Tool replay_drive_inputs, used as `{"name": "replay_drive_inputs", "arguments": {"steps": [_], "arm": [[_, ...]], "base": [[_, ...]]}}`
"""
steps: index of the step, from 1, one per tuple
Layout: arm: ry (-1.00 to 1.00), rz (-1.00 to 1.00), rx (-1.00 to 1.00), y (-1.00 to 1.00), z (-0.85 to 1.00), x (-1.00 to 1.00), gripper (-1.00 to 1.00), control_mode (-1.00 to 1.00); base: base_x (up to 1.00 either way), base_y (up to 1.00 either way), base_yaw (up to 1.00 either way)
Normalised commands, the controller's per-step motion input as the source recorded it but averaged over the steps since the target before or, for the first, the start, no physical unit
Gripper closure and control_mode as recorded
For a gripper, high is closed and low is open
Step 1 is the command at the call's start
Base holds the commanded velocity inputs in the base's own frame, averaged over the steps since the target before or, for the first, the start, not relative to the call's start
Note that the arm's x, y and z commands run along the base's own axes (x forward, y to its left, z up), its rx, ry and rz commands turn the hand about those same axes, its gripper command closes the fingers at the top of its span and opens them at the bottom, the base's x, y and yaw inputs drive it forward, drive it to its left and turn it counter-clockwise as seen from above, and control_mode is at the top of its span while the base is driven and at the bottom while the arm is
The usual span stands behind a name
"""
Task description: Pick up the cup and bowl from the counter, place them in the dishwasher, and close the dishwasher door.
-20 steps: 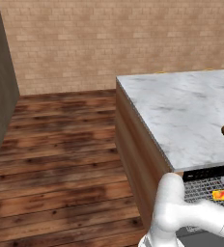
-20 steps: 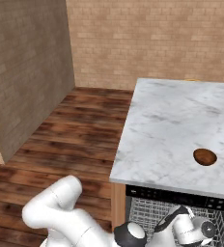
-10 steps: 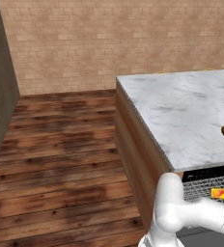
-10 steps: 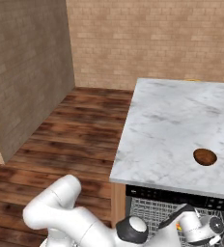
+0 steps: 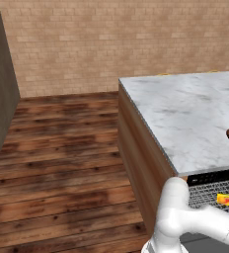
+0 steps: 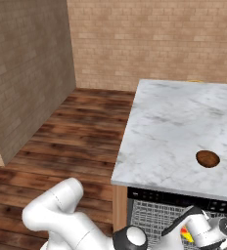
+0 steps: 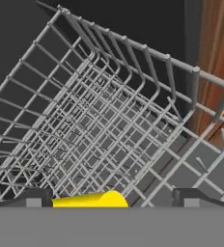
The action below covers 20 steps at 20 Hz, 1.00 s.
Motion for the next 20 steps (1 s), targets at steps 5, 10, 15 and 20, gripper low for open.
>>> {"name": "replay_drive_inputs", "arguments": {"steps": [5,10,15,20], "arm": [[-0.11,-0.16,0.11,-0.27,0.65,-0.34,-1.0,-1.0],[-0.09,-0.2,0.14,-0.25,0.64,-0.17,-1.0,-1.0],[-0.01,-0.14,0.1,-0.09,0.62,0.0,-1.0,-1.0],[0.0,-0.12,0.04,-0.04,0.81,0.0,-1.0,-1.0]], "base": [[0.0,0.0,0.0],[0.0,0.0,0.0],[0.0,0.0,0.0],[0.0,0.0,0.0]]}}
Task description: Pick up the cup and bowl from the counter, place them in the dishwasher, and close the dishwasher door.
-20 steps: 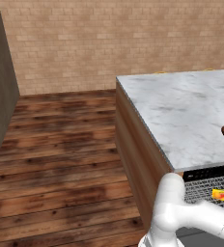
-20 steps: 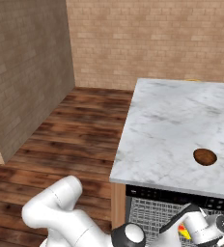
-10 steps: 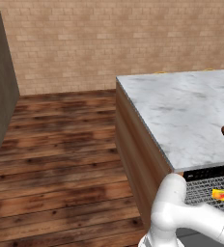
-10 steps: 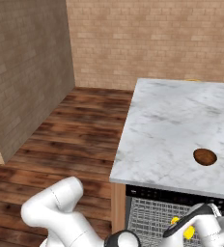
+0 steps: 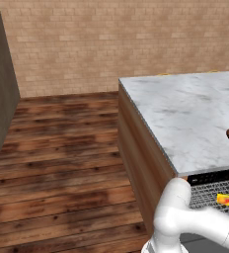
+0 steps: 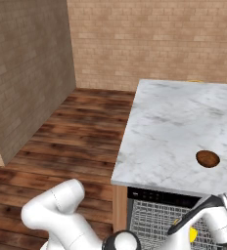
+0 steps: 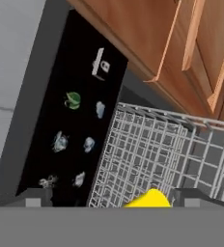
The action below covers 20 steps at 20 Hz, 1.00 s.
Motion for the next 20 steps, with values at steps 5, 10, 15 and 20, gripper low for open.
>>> {"name": "replay_drive_inputs", "arguments": {"steps": [5,10,15,20], "arm": [[0.0,-0.09,0.04,0.0,0.76,0.0,-1.0,-1.0],[0.0,-0.04,0.03,0.0,0.58,0.0,-1.0,-1.0],[0.0,0.0,0.05,0.0,0.49,0.0,-1.0,-1.0],[0.0,0.0,0.07,0.04,0.44,0.04,-1.0,-1.0]], "base": [[0.0,0.0,0.0],[0.0,0.0,0.0],[0.0,0.0,0.0],[0.0,0.0,0.0]]}}
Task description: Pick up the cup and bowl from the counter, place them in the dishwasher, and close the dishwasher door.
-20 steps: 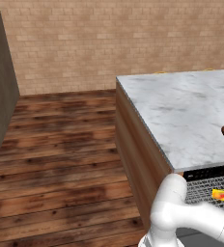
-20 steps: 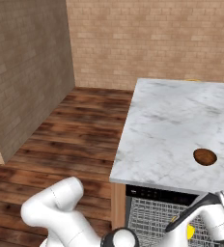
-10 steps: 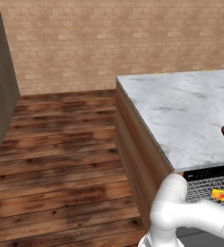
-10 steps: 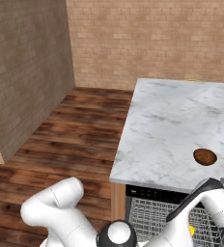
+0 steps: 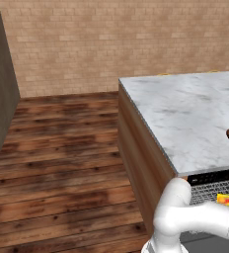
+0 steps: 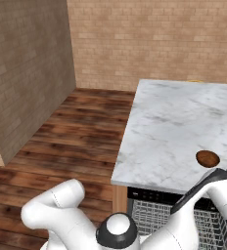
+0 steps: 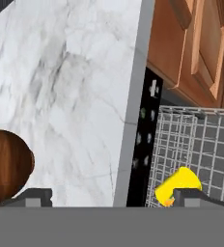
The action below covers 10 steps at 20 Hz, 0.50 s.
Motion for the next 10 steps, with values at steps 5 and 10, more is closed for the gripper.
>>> {"name": "replay_drive_inputs", "arguments": {"steps": [5,10], "arm": [[0.0,0.0,0.07,0.12,0.32,0.19,-1.0,-1.0],[0.0,0.0,0.1,0.23,0.03,0.26,-1.0,-1.0]], "base": [[0.0,0.0,0.0],[0.0,0.0,0.0]]}}
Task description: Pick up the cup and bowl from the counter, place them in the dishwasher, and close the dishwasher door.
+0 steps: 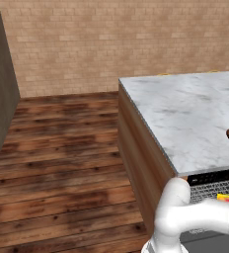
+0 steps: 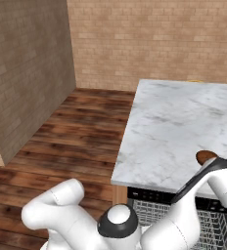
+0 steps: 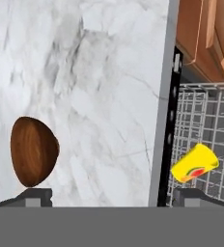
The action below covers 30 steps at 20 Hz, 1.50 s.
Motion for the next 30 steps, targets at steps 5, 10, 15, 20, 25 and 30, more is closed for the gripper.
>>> {"name": "replay_drive_inputs", "arguments": {"steps": [5,10,15,20,25,30], "arm": [[0.0,0.0,0.06,0.13,0.0,0.25,-1.0,-1.0],[0.0,0.0,0.03,0.09,0.0,0.32,-1.0,-1.0],[0.0,0.0,0.02,0.15,0.0,0.34,-1.0,-1.0],[0.0,0.0,0.03,0.08,-0.02,0.36,-1.0,-1.0],[0.0,0.0,0.08,0.0,-0.25,0.38,-1.0,-1.0],[0.0,0.0,0.08,0.0,-0.32,0.41,-1.0,-1.0]], "base": [[0.0,0.0,0.0],[0.0,0.0,0.0],[0.0,0.0,0.0],[0.0,0.0,0.0],[0.0,0.0,0.0],[0.0,0.0,0.0]]}}
